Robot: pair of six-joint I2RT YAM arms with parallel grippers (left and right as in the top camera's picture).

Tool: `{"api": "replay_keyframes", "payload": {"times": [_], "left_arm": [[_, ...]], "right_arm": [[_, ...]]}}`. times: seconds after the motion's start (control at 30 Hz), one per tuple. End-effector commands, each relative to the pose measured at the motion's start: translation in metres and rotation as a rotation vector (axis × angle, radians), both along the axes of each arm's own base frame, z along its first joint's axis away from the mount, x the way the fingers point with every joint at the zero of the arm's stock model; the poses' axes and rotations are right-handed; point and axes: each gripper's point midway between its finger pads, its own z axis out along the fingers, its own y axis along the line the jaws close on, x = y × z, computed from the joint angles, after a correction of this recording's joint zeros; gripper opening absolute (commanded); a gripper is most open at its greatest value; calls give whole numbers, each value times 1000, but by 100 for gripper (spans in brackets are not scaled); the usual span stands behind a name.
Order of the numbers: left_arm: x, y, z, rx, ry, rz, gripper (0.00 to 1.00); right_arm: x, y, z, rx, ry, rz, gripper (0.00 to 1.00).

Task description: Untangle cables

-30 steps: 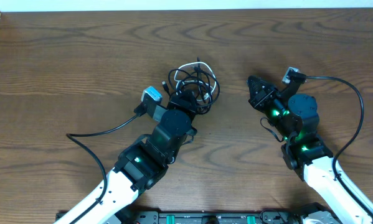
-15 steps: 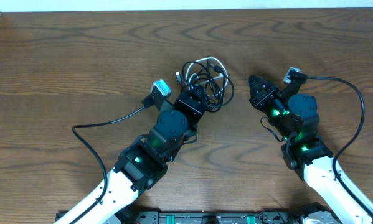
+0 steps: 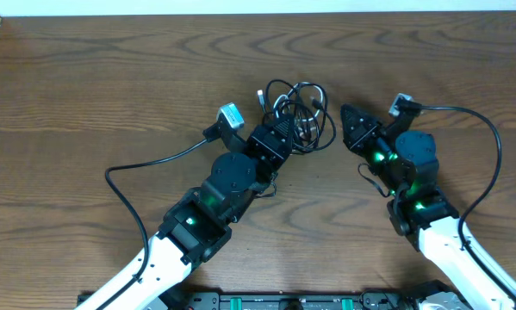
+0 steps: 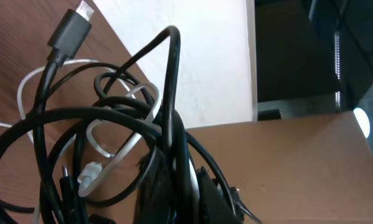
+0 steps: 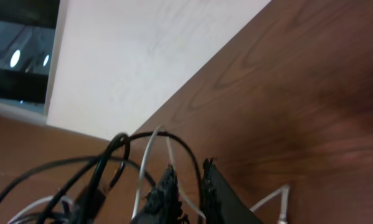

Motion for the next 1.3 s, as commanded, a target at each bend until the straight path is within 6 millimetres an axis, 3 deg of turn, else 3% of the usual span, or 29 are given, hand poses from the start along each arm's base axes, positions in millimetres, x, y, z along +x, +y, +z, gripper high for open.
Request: {"api": "replay_keyframes", "payload": {"times": [0.0,0.37,0.67,1.0,1.1,1.27], "left_arm": [[-3,-2,10,-8,-31,-28,8],[-11,-13,13,-24,-32,-102,8],[-17,-20,13,-41,-23,-151,8],[-27,-31,17,-66,-19,-235,8],[-33,-37,25,-90,-43,-286,8],[-41,-44,29,-100,-56,-350,8]], "right_arm": [[-1,8,4,-3,-11,19,15],[-2,11,5,-2,-12,25,20],[-3,12,4,18,0,29,36],[-5,16,4,44,17,53,41],[-5,17,0,60,37,50,37],[-3,16,-4,76,58,37,10]]}}
